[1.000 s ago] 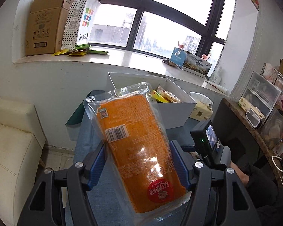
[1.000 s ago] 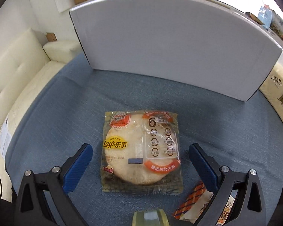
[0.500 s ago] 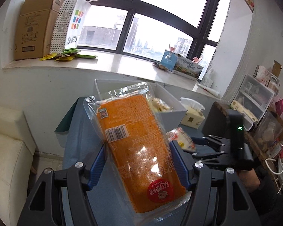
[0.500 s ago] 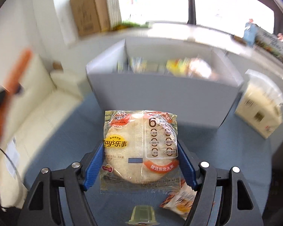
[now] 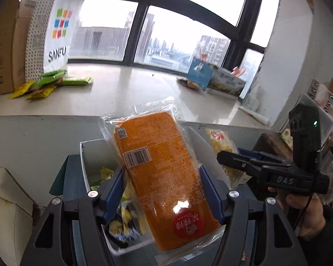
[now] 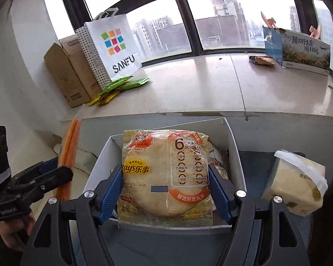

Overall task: Organize snacks
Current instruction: 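Lower both held packs into the white box and open both grippers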

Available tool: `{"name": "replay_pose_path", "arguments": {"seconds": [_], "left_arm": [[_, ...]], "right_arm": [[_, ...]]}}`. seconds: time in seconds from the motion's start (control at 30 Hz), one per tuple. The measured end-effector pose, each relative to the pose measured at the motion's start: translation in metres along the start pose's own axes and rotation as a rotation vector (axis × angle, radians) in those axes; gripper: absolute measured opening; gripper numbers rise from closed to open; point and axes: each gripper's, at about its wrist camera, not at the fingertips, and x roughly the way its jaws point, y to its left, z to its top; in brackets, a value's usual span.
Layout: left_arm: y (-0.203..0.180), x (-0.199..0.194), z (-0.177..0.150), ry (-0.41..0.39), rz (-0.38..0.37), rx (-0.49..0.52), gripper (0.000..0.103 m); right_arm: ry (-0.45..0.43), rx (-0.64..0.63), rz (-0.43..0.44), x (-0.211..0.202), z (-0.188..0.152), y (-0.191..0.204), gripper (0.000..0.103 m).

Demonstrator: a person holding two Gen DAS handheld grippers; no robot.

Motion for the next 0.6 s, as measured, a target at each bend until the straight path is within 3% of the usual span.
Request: {"name": "replay_pose_path", "arguments": {"seconds": [0.03, 0.13, 0.2, 0.23, 0.27, 0.37, 0.6], "left_arm": [[0.004, 0.012, 0.004, 0.004, 0.019, 0.005, 0.072], [0.021, 0.049, 0.012, 0.084, 0.069, -0.021, 0.093], [0.028, 0.062, 0.010, 0.120, 0.112, -0.019, 0.103], [0.030, 0.061, 0.008, 0.111, 0.122, -0.013, 0.103], [0.031, 0.055, 0.006, 0.086, 0.122, -0.011, 0.103], [0.035, 0.038, 0.000, 0.068, 0.090, -0.028, 0.103], [0.028, -0.016, -0.013, -0.009, 0.091, 0.003, 0.103]], "right_arm": [[0.003, 0.002, -0.004, 0.009, 0.006, 0.000, 0.077], [0.007, -0.003, -0.048, 0.032, 0.021, 0.000, 0.077], [0.014, 0.014, -0.045, 0.047, 0.030, -0.006, 0.083], [0.026, 0.022, -0.044, 0.055, 0.033, -0.008, 0.101], [0.041, 0.032, -0.041, 0.062, 0.034, -0.009, 0.103], [0.025, 0.046, -0.013, 0.060, 0.031, -0.010, 0.103], [-0.002, 0.004, -0.008, 0.029, 0.018, -0.002, 0.103]]}}
